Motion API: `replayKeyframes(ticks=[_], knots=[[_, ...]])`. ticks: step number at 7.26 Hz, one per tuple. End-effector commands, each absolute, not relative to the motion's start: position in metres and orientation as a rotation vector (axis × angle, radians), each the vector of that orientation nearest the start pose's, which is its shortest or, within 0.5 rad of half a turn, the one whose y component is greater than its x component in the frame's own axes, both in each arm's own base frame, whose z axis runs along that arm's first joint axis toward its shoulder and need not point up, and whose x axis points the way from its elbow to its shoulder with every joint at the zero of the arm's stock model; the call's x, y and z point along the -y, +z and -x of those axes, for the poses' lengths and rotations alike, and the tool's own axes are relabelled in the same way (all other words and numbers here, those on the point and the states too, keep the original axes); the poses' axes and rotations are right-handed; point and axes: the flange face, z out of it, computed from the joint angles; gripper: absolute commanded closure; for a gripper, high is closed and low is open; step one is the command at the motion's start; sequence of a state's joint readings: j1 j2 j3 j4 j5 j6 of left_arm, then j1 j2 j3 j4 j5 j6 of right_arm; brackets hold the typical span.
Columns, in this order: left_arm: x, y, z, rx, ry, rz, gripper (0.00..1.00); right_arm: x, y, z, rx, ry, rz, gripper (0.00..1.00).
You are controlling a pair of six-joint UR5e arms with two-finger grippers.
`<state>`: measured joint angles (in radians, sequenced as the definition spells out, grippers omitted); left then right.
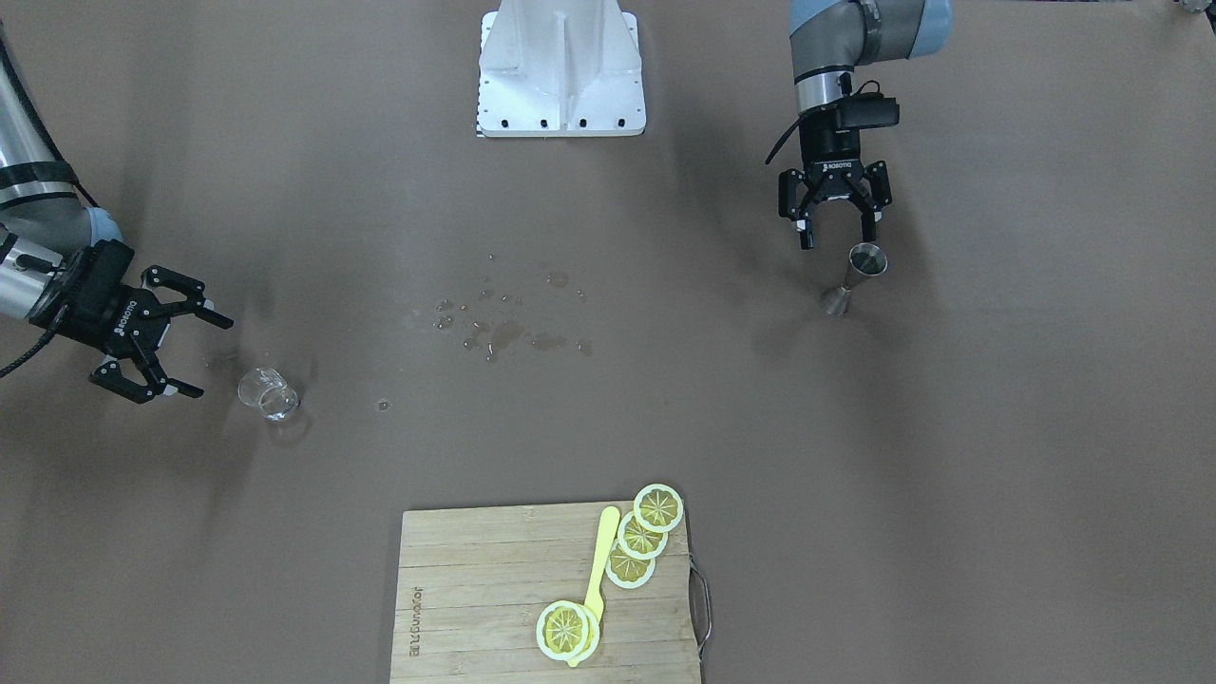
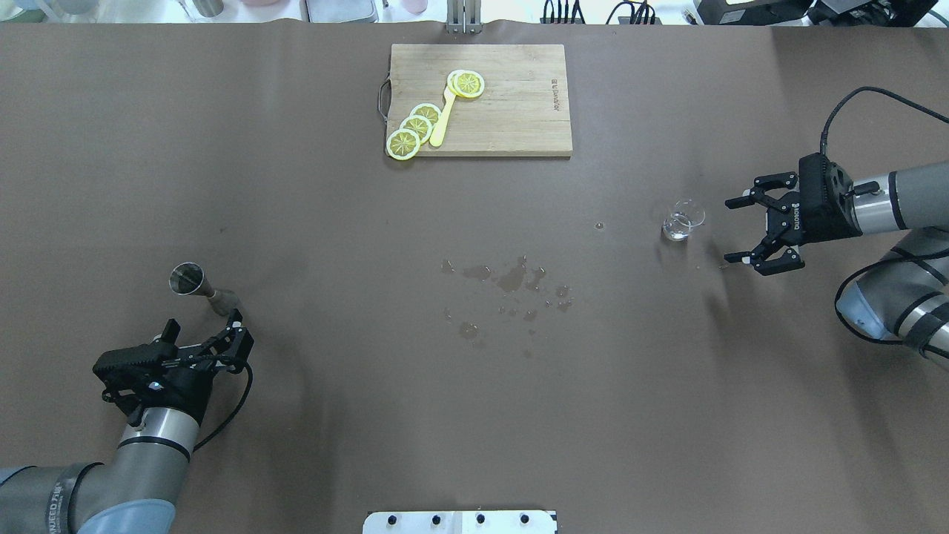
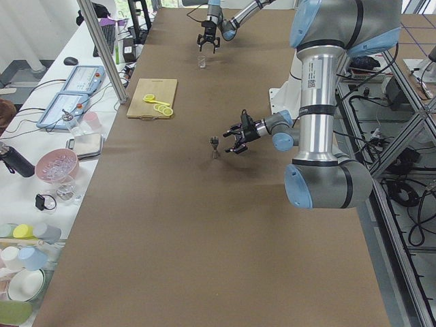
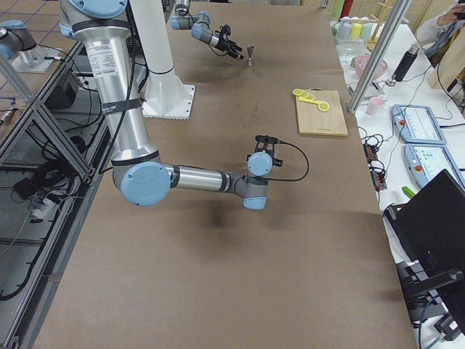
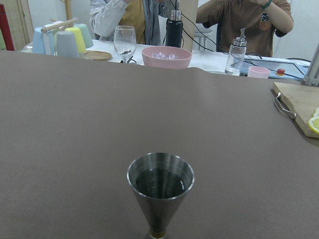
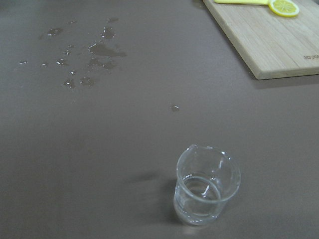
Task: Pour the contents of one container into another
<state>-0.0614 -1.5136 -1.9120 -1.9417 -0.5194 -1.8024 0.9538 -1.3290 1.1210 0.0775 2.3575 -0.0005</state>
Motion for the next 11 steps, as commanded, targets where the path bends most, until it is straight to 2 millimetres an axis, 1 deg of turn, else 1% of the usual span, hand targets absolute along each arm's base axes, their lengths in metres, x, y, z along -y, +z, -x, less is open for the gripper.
replayKeyframes(ticks=[1, 3, 5, 6, 7, 9, 10, 11], knots=[[0.251, 0.468, -0.456, -0.661, -0.623, -1.054, 0.03, 0.514, 0.571, 0.292, 1.071, -1.053, -1.131, 0.01], [0.254, 0.491, -0.461, -0.616, -0.613, -1.139, 0.03, 0.523, 0.569, 0.299, 1.074, -1.056, -1.127, 0.02], [0.255, 0.484, -0.469, -0.624, -0.620, -1.148, 0.04, 0.525, 0.567, 0.301, 1.077, -1.060, -1.139, 0.04], [0.256, 0.481, -0.483, -0.628, -0.623, -1.147, 0.04, 0.524, 0.571, 0.301, 1.078, -1.060, -1.144, 0.04], [0.257, 0.484, -0.487, -0.621, -0.622, -1.151, 0.04, 0.526, 0.570, 0.303, 1.081, -1.064, -1.151, 0.04], [0.262, 0.487, -0.484, -0.604, -0.624, -1.171, 0.08, 0.527, 0.565, 0.310, 1.087, -1.073, -1.157, 0.05], [0.264, 0.492, -0.484, -0.588, -0.625, -1.223, 0.09, 0.525, 0.565, 0.316, 1.094, -1.080, -1.153, 0.05], [0.266, 0.496, -0.484, -0.577, -0.624, -1.233, 0.10, 0.525, 0.565, 0.318, 1.093, -1.080, -1.153, 0.05]])
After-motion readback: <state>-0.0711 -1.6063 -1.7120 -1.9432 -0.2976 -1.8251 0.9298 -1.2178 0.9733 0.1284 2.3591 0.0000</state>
